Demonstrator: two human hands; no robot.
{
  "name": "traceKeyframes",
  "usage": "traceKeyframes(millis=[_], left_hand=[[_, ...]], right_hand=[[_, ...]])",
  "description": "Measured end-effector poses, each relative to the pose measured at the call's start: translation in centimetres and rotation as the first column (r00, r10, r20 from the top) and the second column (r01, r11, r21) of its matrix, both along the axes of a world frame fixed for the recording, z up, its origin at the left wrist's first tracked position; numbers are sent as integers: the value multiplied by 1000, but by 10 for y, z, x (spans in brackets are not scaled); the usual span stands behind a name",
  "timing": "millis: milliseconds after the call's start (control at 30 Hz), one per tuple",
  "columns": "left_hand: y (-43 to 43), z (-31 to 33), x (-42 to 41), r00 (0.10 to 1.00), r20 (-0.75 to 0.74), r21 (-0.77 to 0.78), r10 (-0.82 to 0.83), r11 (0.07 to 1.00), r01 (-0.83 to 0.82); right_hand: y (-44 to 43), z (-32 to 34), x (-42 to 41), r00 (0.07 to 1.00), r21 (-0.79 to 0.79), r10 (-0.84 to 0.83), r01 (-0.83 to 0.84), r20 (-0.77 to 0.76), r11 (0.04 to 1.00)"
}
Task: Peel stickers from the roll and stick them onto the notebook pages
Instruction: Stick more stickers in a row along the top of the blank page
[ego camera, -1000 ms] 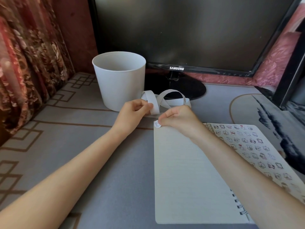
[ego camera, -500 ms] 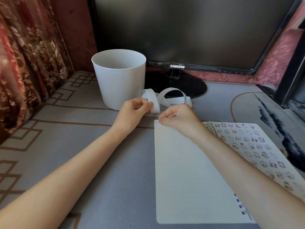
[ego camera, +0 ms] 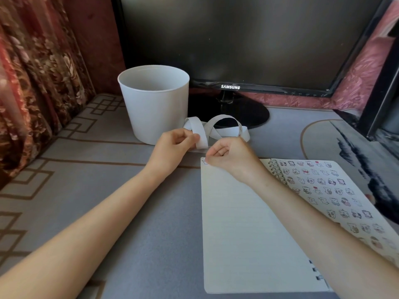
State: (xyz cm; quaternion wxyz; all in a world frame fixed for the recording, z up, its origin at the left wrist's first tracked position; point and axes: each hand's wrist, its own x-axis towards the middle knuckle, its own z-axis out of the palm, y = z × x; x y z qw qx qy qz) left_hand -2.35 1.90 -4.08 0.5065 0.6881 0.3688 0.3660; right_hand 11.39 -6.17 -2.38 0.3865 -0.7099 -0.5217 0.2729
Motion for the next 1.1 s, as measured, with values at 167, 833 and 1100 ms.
traceKeyframes(millis=[167,833,1100], left_hand=[[1,0,0,1000,-2,1,-3,1000,3],[0,1,0,996,80,-4,30,1000,-30],[-7,12,0,963,270,0,-15,1000,16]], right_hand=[[-2,-1,2,1000,14,10,-10,13,1000],[3,-6,9,999,40,7,-8,37,999],[1,4,8,998,380,39,-18,-47,925]])
